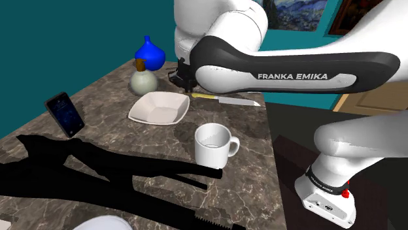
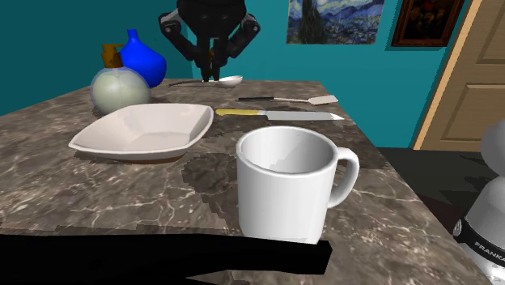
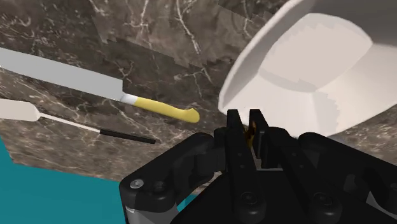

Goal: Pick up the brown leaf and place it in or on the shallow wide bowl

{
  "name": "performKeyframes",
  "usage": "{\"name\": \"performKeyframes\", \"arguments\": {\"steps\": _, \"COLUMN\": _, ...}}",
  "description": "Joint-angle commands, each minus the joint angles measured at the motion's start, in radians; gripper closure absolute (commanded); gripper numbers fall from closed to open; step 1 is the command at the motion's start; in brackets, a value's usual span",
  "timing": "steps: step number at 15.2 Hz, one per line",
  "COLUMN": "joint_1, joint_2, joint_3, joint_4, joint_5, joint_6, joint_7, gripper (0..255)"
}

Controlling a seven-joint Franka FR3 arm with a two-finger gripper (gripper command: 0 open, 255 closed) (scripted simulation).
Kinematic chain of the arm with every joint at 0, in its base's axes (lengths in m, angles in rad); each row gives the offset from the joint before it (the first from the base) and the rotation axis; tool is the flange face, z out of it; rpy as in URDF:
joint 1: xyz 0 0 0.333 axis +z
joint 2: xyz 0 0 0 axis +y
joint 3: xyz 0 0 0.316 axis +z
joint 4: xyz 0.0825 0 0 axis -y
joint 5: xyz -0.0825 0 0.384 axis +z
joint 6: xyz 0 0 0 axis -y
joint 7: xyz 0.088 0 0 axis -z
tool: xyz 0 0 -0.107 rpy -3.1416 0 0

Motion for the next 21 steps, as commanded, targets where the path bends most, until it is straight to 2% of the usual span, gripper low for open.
{"name": "performKeyframes", "arguments": {"steps": 1, "joint_1": -0.114, "joint_2": 0.053, "joint_3": 0.110, "joint_4": 0.091, "joint_5": -0.027, "joint_6": -0.002, "joint_7": 0.030, "gripper": 255}}
{"name": "performKeyframes", "arguments": {"steps": 5, "joint_1": -0.403, "joint_2": 0.095, "joint_3": 0.371, "joint_4": 0.285, "joint_5": -0.047, "joint_6": -0.029, "joint_7": 0.059, "gripper": 255}}
{"name": "performKeyframes", "arguments": {"steps": 8, "joint_1": -0.639, "joint_2": 0.052, "joint_3": 0.554, "joint_4": 0.458, "joint_5": -0.006, "joint_6": -0.072, "joint_7": 0.048, "gripper": 255}}
{"name": "performKeyframes", "arguments": {"steps": 21, "joint_1": -0.613, "joint_2": 0.012, "joint_3": 0.581, "joint_4": 0.301, "joint_5": 0.031, "joint_6": 0.081, "joint_7": 0.066, "gripper": 255}}
